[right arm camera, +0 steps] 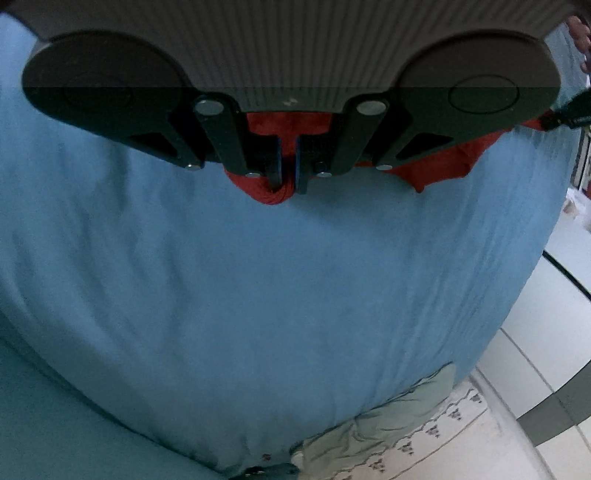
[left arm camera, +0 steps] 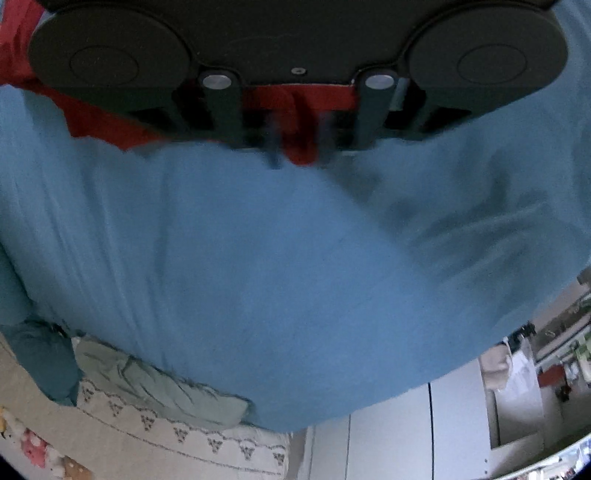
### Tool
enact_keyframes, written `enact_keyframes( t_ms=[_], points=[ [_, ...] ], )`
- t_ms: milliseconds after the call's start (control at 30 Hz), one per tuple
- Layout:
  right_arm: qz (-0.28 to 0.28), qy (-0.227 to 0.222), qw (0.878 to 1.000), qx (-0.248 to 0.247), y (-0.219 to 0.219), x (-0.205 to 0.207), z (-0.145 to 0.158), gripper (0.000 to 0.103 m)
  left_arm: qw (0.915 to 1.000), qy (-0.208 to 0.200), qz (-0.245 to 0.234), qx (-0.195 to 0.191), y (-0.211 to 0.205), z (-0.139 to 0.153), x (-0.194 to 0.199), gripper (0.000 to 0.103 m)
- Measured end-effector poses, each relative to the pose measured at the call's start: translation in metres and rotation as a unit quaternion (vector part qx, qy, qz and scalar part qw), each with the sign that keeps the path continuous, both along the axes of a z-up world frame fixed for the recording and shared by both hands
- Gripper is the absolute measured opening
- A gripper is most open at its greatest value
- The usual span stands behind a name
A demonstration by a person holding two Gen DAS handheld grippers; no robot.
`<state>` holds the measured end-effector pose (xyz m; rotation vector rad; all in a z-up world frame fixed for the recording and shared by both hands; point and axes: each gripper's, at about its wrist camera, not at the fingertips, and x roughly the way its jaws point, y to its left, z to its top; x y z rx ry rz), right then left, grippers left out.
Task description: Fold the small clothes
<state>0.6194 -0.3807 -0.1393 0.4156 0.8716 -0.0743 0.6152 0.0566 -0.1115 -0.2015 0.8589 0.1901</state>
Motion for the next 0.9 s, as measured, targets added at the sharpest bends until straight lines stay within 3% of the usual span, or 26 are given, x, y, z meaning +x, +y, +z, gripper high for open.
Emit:
enact_keyframes(
  t_ms=[67,133,200,300,467,567,633,733,900],
  points=[
    [0.008,-0.005,1.0,-0.011,-0.001,-0.002,0.001,0.033,0.9998,-0.015,0.01,0.011,0.002,0.008,-0.007,0.081],
    [0.021,-0.017,0.999,-0.035,0.003,-0.011,0.01,0.078,0.9995,-0.022,0.0,0.021,-0.004,0.015,-0.013,0.081],
    [0.044,-0.042,0.996,-0.064,0.016,-0.03,0.017,0.086,0.9988,-0.021,-0.025,0.038,-0.009,0.02,-0.029,0.082],
    [0.091,-0.046,0.993,-0.068,0.037,-0.057,0.017,0.086,0.9959,-0.012,-0.075,0.049,-0.026,0.019,-0.065,0.092],
    [0.13,-0.021,0.989,-0.07,0.08,-0.094,-0.01,0.088,0.9873,0.031,-0.147,0.053,-0.061,-0.025,-0.103,0.092],
    [0.129,0.01,0.988,-0.081,0.092,-0.101,-0.041,0.088,0.9832,0.061,-0.159,0.067,-0.067,-0.058,-0.115,0.092],
    [0.134,-0.015,0.986,-0.095,0.092,-0.109,-0.049,0.088,0.9823,0.059,-0.163,0.071,-0.066,-0.07,-0.122,0.093],
    [0.14,-0.026,0.982,-0.123,0.092,-0.116,-0.049,0.088,0.9814,0.05,-0.17,0.073,-0.065,-0.071,-0.128,0.094],
    [0.112,-0.017,0.985,-0.131,0.068,-0.126,-0.047,0.087,0.9803,0.055,-0.175,0.075,-0.064,-0.068,-0.123,0.096]
  ],
)
